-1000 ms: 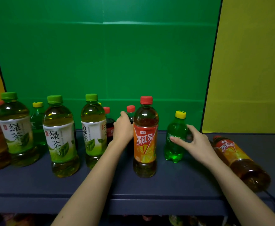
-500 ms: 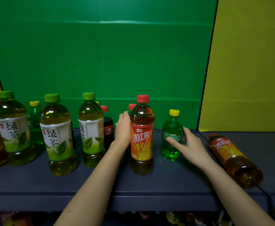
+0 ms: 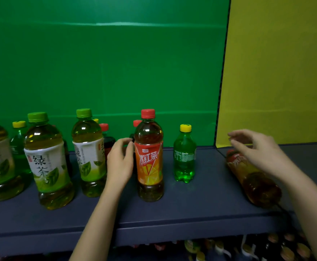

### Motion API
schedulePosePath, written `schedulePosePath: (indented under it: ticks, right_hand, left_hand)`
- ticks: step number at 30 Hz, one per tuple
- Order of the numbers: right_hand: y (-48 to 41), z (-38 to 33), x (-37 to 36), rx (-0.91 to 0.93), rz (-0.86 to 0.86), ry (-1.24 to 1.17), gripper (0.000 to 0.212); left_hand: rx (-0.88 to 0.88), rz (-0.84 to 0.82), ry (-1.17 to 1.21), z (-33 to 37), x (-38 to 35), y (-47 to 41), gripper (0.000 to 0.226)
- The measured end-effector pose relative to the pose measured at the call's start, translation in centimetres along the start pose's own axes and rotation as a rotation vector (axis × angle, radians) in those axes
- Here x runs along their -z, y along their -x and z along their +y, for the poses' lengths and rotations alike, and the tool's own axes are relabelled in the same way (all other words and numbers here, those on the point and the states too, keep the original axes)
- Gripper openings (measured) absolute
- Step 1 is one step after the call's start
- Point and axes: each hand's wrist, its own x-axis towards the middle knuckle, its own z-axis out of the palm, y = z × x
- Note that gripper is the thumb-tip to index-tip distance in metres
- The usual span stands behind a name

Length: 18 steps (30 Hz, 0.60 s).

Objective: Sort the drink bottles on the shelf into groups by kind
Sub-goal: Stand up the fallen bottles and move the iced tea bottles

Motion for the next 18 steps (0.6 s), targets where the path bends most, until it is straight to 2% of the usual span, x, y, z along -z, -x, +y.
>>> schedulePosePath:
  ticks: [2,4,7,9,12,16,18]
  right_hand:
    - [-0.1,1.8,1.4,-0.084,0.020,0.068,0.024]
    - [-0.5,3.5,1.9,-0.239,-0.041,0.169,0.034]
    - [-0.8,5.3,1.5,-0.492,-0.361,0.353,0.082]
    - [-1.1,6.2,0.4,-0.567,-0.556,0.318,0.091]
    - [-1.8,7.6,-0.9,-0.611,-0.667,0.120,0.080]
    - [-2.2,9.2,-1.1,-0.533,-0.662,0.014,0.050]
    - [-1.9,9.7,-1.0,-0.507,-0.661,-0.103,0.046]
  left_hand:
    - [0.004,-0.021,0.133,0.0,0.4,1.4,0.018]
    - [0.031,-0.040,0.225,-0.1,0.8,2.7,0.019]
    - [0.044,-0.045,0.270,0.5,0.4,4.4,0.021]
    - [0.064,-0.031,0.294,1.1,-0.3,5.3,0.021]
    - [0.115,-0.012,0.360,2.1,-1.4,6.3,0.033]
    - [0.158,-0.035,0.335,2.9,-2.1,7.0,0.048]
    - [0.185,-0.069,0.259,3.3,-2.1,7.1,0.052]
